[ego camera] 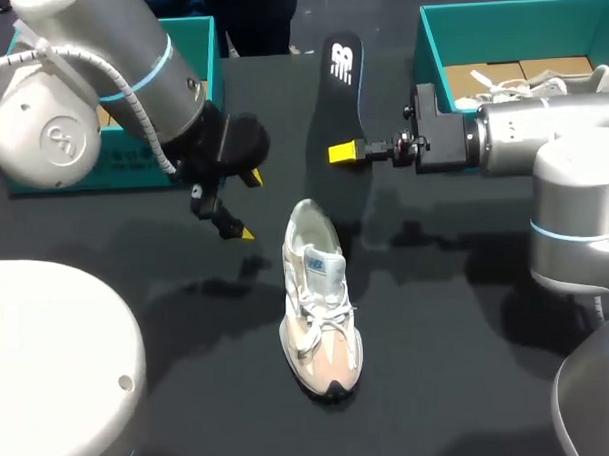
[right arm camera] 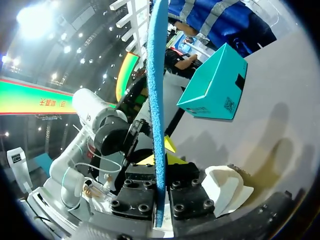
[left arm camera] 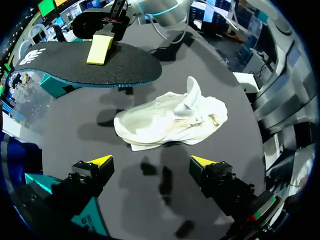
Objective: Take the shoe out of the shoebox, open the shoe tongue, remove and reinsert the insole, then place the shoe into the shoebox
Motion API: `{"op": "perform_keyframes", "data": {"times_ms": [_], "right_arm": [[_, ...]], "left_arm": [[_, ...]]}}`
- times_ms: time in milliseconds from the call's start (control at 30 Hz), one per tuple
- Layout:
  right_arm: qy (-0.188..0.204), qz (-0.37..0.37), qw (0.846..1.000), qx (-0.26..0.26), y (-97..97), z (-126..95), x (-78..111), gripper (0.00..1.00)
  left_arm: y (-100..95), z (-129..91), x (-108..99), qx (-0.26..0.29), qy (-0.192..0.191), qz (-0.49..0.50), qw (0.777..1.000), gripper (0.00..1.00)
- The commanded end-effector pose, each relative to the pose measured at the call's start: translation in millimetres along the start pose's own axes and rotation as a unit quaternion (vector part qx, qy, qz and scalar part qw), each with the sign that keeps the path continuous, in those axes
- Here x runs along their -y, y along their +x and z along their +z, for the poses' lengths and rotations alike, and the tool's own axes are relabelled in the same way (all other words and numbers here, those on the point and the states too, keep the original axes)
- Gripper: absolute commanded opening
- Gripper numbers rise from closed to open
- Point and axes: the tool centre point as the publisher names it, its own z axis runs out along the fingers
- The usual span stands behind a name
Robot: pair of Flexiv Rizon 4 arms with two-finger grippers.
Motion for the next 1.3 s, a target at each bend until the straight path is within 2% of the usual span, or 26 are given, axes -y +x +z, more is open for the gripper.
{"op": "perform_keyframes", "data": {"times_ms": [33,433,500,633,767,867,900,1233,1300], "right_arm": [[0.005,-0.019,1.0,0.007,-12.9,8.3,-0.9,0.0],[0.005,-0.019,1.0,0.007,-12.9,8.3,-0.9,0.0],[0.005,-0.019,1.0,0.007,-12.9,8.3,-0.9,0.0],[-0.011,-0.021,1.0,-0.014,-33.7,12.8,2.2,0.0],[-0.015,-0.02,0.999,-0.034,-44.9,16.6,4.6,0.0],[-0.016,-0.02,0.998,-0.054,-55.1,17.6,5.6,0.0],[-0.016,-0.02,0.998,-0.054,-55.1,17.6,5.6,0.0],[-0.016,-0.02,0.998,-0.054,-55.1,17.6,5.6,0.0],[-0.015,-0.022,0.998,-0.051,-57.6,19.4,6.5,0.0]], "left_arm": [[12.9,18.4,-15.1,0.007,0.038,0.043,0.998,1.0],[12.9,18.4,-15.1,0.007,0.038,0.043,0.998,1.0],[11.2,27.8,-14.6,0.008,0.049,0.055,0.997,1.0],[8.0,45.1,-17.4,0.013,0.059,0.053,0.997,1.0],[8.0,55.6,-16.6,0.018,0.055,0.044,0.997,1.0],[4.8,62.4,-15.4,0.007,0.088,0.036,0.995,1.0],[2.4,64.4,-15.4,-0.016,0.1,0.042,0.994,1.0],[2.4,64.4,-15.4,-0.016,0.1,0.042,0.994,1.0],[-0.6,71.7,-13.6,-0.008,0.107,0.028,0.994,1.0]]}}
